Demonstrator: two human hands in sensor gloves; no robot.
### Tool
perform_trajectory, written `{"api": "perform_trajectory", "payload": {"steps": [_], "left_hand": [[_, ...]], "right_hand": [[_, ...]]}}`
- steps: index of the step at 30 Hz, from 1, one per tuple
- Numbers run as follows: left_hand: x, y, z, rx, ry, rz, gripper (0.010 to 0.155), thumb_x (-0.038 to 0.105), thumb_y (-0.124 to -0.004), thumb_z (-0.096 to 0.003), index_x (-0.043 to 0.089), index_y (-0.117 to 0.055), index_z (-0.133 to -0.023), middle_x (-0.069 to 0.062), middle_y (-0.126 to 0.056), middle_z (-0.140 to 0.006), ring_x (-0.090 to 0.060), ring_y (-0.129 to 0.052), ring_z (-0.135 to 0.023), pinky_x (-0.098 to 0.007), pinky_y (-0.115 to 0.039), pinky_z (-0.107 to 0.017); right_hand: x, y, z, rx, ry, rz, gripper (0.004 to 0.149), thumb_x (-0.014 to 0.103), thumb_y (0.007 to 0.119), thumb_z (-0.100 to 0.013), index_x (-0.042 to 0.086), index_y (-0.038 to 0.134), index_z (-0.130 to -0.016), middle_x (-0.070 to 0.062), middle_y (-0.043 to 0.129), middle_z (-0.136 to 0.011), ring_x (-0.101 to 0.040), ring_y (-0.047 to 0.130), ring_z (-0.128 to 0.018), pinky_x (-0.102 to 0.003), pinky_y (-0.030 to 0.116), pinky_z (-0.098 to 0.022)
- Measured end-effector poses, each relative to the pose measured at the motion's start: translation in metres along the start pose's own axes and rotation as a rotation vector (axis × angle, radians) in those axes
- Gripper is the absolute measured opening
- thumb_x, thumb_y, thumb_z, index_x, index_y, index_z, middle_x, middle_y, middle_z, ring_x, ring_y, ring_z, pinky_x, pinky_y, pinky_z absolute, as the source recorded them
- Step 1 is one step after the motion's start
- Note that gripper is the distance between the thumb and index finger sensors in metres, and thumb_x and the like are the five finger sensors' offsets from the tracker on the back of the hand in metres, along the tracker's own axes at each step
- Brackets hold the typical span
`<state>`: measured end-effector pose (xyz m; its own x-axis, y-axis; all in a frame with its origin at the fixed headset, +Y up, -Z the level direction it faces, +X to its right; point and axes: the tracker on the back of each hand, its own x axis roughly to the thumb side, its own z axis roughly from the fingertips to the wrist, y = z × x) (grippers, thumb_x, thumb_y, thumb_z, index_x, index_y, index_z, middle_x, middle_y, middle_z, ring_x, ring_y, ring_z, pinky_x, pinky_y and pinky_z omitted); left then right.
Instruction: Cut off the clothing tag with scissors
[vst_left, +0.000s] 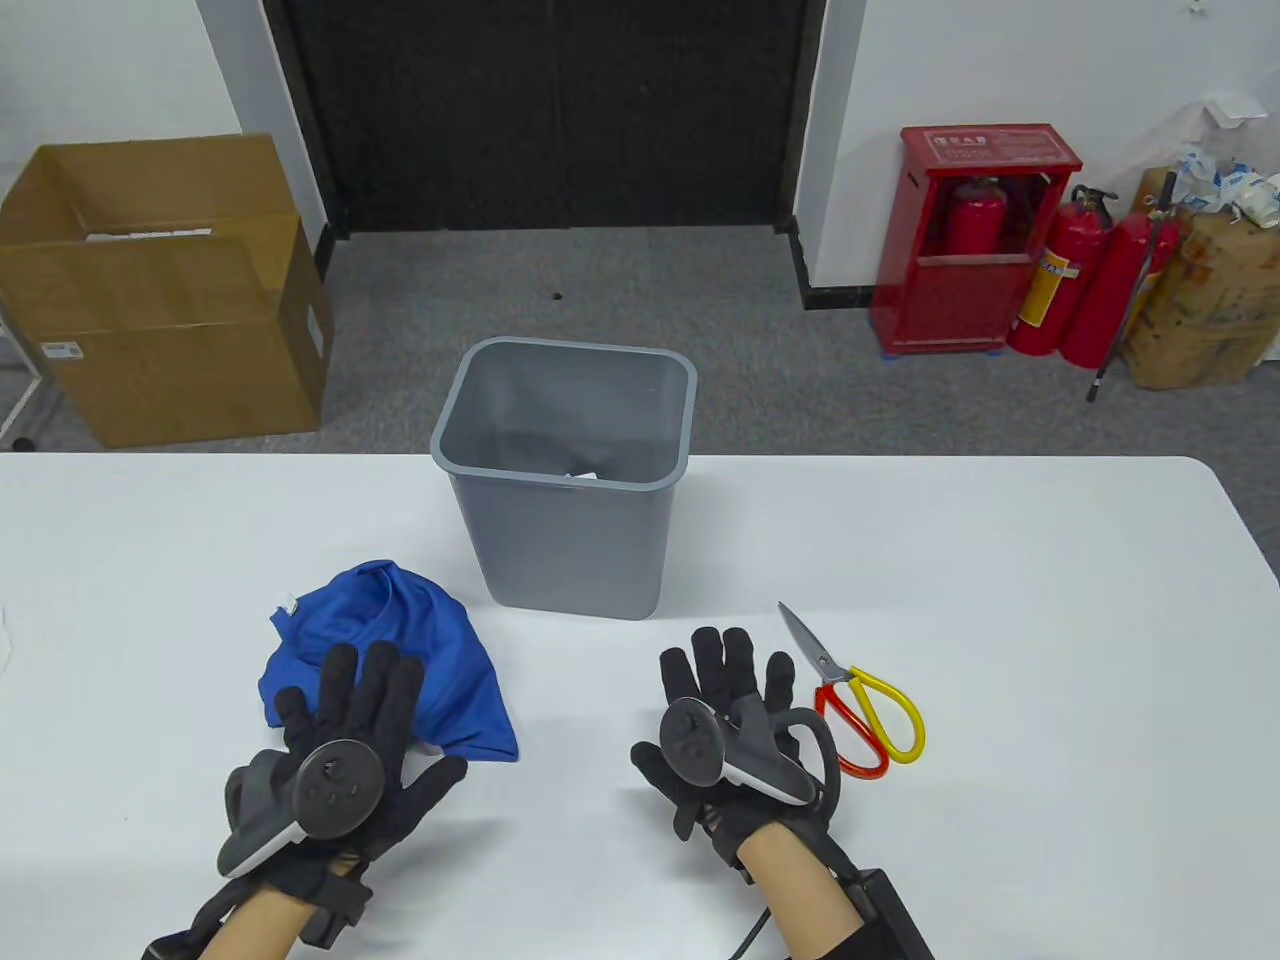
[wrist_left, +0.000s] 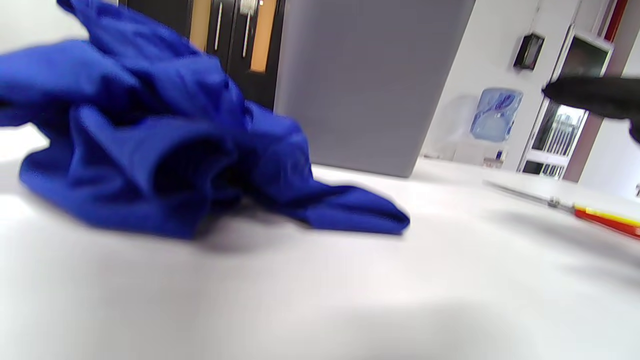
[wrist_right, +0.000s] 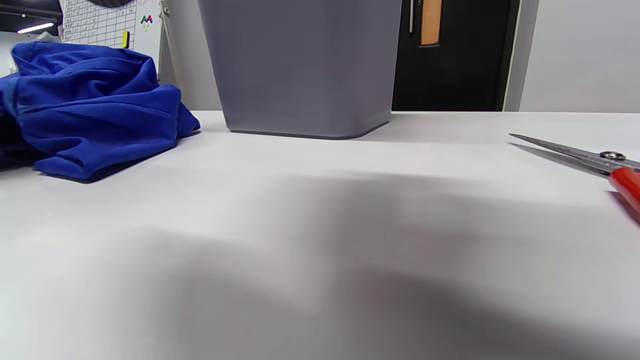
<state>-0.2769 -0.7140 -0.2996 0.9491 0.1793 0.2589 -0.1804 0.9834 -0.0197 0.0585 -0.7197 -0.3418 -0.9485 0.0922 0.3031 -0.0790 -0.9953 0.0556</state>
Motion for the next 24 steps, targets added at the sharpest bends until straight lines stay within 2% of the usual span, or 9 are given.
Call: {"api": "perform_trajectory", "payload": {"steps": [6, 16, 24], "left_hand": [[0.006, -0.022, 0.003, -0.043, -0.005, -0.029, 0.095, 0.083, -0.047, -0.0552, 0.026, -0.008, -0.121, -0.001, -0.002, -0.130, -0.036, 0.004, -0.119, -0.068, -0.009, -0.072], [-0.001, -0.033, 0.001, -0.024, 0.004, -0.073, 0.094, 0.082, -0.047, -0.0550, 0.028, -0.007, -0.120, -0.001, 0.000, -0.129, -0.035, 0.003, -0.119, -0.067, -0.010, -0.073], [0.005, -0.036, 0.004, -0.036, 0.000, -0.064, 0.094, 0.082, -0.047, -0.0550, 0.027, -0.009, -0.121, -0.001, -0.001, -0.129, -0.036, 0.001, -0.119, -0.067, -0.011, -0.073]], "right_hand": [[0.008, 0.001, 0.001, -0.011, 0.022, -0.030, 0.091, 0.072, 0.049, -0.043, 0.017, 0.015, -0.107, -0.021, 0.011, -0.112, -0.051, 0.011, -0.101, -0.074, 0.019, -0.062], [0.027, 0.009, 0.002, 0.078, 0.012, -0.038, 0.089, 0.069, 0.051, -0.044, 0.017, 0.016, -0.106, -0.021, 0.010, -0.111, -0.051, 0.011, -0.100, -0.074, 0.019, -0.062], [0.033, 0.011, 0.002, 0.060, -0.010, -0.025, 0.088, 0.068, 0.051, -0.044, 0.016, 0.016, -0.106, -0.021, 0.011, -0.111, -0.052, 0.012, -0.100, -0.074, 0.018, -0.062]]}}
